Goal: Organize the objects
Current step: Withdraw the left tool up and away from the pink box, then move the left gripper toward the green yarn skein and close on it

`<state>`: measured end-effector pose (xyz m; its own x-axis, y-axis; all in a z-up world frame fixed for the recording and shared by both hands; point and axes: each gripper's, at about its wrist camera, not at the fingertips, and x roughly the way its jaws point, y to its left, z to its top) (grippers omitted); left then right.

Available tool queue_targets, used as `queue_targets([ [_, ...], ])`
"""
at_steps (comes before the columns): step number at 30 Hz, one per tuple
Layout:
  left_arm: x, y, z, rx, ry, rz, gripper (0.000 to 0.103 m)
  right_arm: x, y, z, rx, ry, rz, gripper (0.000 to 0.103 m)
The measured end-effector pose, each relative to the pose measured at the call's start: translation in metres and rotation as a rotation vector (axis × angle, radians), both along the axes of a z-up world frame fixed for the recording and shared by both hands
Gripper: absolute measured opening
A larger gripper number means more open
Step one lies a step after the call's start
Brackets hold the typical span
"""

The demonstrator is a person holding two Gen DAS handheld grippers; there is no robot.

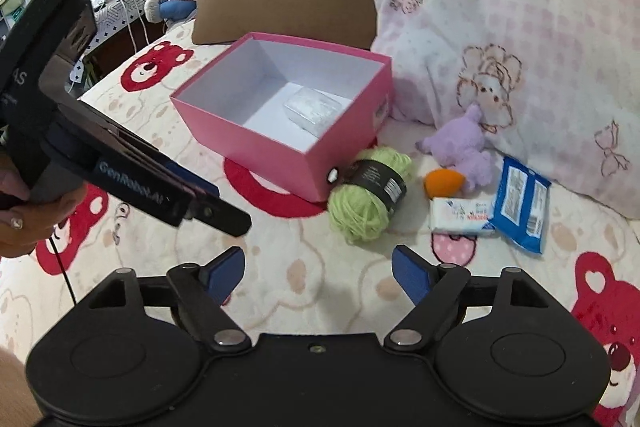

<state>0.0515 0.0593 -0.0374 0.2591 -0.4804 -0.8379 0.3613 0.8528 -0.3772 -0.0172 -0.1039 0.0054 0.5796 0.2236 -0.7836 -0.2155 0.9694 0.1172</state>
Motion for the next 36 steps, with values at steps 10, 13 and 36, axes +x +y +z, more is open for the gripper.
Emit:
queue_targets([
  [10, 0.004, -0.010, -0.023, -0.051, -0.151, 0.052, 0.054, 0.002, -0.015, -0.041, -0.046, -0.075, 0.032, 0.088],
  [13, 0.008, -0.011, -0.031, -0.074, -0.156, 0.071, 0.054, 0.006, -0.011, -0.052, -0.082, -0.104, 0.050, 0.088],
  [36, 0.016, -0.042, -0.093, -0.027, -0.217, 0.124, 0.051, 0.067, -0.003, -0.115, -0.058, -0.101, 0.054, 0.087],
])
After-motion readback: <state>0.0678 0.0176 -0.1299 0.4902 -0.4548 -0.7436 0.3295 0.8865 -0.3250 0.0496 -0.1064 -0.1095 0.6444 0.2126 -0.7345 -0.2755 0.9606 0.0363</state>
